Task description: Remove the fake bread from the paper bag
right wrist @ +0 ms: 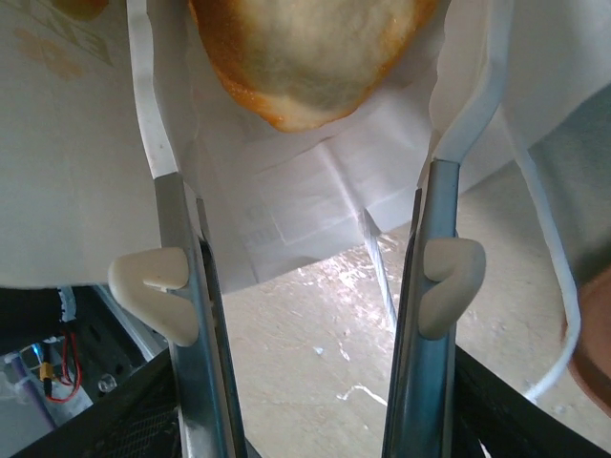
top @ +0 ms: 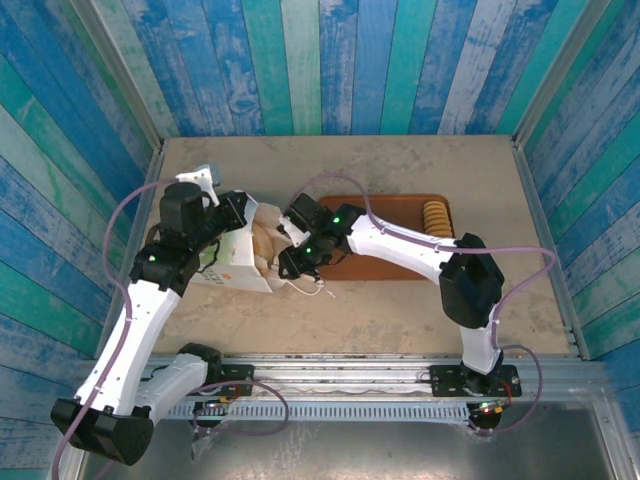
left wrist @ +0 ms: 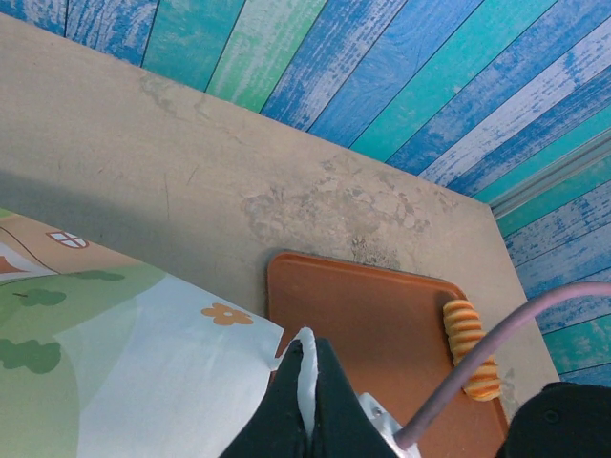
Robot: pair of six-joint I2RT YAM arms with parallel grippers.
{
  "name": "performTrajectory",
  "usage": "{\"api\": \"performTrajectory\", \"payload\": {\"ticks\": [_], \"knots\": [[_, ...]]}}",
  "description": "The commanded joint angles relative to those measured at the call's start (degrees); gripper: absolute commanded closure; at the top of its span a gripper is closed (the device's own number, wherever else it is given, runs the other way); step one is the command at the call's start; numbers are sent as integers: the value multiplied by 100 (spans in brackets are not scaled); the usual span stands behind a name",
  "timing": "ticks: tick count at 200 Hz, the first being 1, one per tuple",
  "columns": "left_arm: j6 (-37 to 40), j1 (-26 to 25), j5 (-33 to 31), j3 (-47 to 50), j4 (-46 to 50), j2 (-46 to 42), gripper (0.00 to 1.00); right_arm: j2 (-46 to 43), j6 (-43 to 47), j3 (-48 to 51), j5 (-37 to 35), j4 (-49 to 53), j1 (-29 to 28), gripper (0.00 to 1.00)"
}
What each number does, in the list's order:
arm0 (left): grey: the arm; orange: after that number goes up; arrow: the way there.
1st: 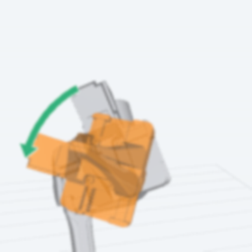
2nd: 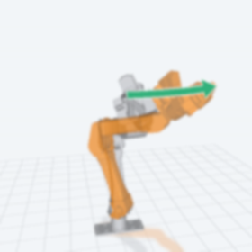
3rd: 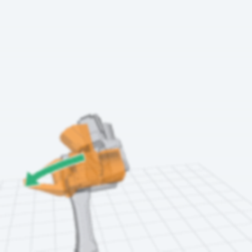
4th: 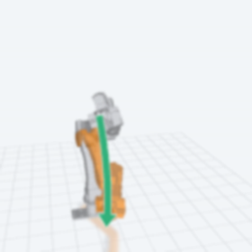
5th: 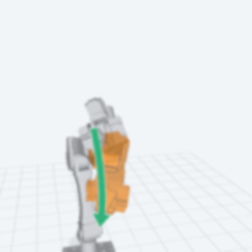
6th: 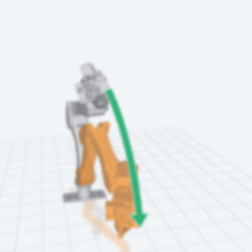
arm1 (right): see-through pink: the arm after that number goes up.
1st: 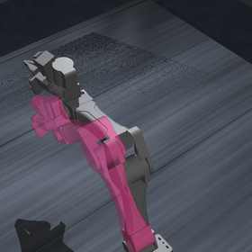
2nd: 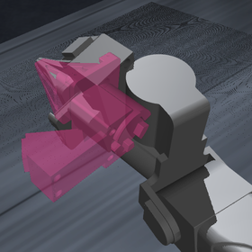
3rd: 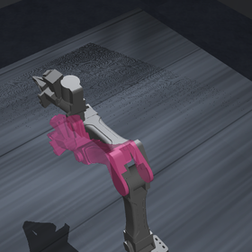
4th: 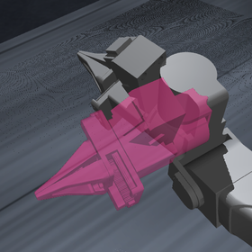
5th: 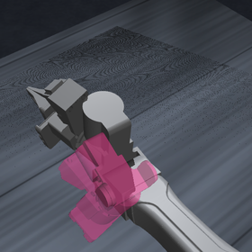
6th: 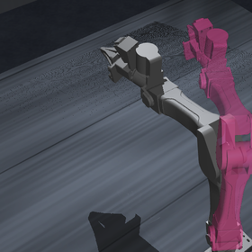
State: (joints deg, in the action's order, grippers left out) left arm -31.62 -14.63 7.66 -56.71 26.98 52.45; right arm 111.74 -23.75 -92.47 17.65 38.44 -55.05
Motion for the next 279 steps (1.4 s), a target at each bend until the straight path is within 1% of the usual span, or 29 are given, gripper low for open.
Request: {"api": "performTrajectory", "payload": {"ticks": [1,26,50,60,76,120,165,209,245,279], "knots": [[16,-5,33,72,-246,-45,100,88,-164,-1,318,-282,7,37],[17,-4,43,90,-255,-41,100,129,-167,2,523,-388,42,39],[23,-4,51,98,-255,-50,100,-19,-40,52,512,-444,43,50],[15,-6,30,109,-259,-67,100,-131,31,70,389,-410,38,54],[8,-4,-14,133,-268,-85,100,-372,193,122,177,-330,33,57],[14,-4,-82,153,-250,-68,100,-1026,758,268,-419,129,2,58],[-68,-4,-92,186,-316,-54,100,-1411,1134,419,-1094,812,-6,58],[-140,-4,-168,204,-347,-93,100,-1833,1356,649,-1363,1067,-3,58],[-209,-6,-315,241,-351,-142,100,-2350,1679,868,-1631,1104,5,58],[-224,-4,-461,274,-343,-199,100,-2938,2014,1174,-2418,1231,59,58]]}}
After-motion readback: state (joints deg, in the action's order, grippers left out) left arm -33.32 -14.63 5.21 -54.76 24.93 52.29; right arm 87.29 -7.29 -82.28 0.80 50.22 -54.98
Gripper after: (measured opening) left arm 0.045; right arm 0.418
